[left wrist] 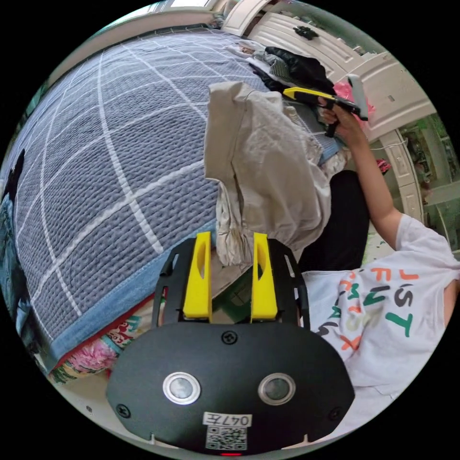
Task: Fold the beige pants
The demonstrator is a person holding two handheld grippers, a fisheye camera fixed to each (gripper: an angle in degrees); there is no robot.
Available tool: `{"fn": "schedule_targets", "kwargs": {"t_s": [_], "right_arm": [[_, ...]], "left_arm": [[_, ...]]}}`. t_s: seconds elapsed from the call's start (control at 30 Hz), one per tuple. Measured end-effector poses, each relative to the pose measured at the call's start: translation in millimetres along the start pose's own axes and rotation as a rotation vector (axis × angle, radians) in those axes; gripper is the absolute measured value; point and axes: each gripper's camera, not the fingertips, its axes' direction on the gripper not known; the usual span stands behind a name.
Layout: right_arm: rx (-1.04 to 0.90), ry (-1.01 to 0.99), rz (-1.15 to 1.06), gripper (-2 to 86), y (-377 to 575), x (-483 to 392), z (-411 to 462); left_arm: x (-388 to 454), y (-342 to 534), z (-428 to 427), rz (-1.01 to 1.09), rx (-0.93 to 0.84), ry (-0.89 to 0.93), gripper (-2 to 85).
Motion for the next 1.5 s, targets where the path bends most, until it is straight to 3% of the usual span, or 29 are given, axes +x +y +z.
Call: {"fn": "schedule_targets", "kwargs": {"t_s": [0.07, 0.33, 0.63, 0.8, 0.97, 1.13, 1.3, 1.5], "right_arm": [[0.012, 0.001, 0.022, 6.0, -1, 8, 1], [-0.003, -0.005, 0.054, 9.0, -8, 27, 17], [-0.088, -0.040, 0.063, 4.5, -19, 36, 53], [0.041, -0.034, 0.047, 2.6, -22, 30, 39], [0.055, -0.033, 0.069, 3.4, -21, 31, 35], [0.116, 0.011, 0.099, 5.5, -22, 36, 25], [0.062, 0.035, 0.022, 6.7, -32, 20, 37], [0.007, 0.135, -0.042, 6.7, -44, -8, 57]], "left_arm": [[5, -1, -2, -0.001, -0.006, -0.071, 5.1], [27, -1, -31, 0.037, -0.001, -0.017, 0.8], [9, -23, -102, -0.005, -0.115, -0.353, 0.8], [-50, -72, -151, -0.117, -0.121, -0.496, 2.2], [-110, -87, -149, -0.256, -0.068, -0.424, 7.0], [-127, -45, -172, -0.370, 0.157, -0.329, 10.3], [-87, 8, -159, -0.193, 0.262, -0.245, 7.5], [-76, 52, -110, -0.152, 0.375, -0.304, 1.4]]}}
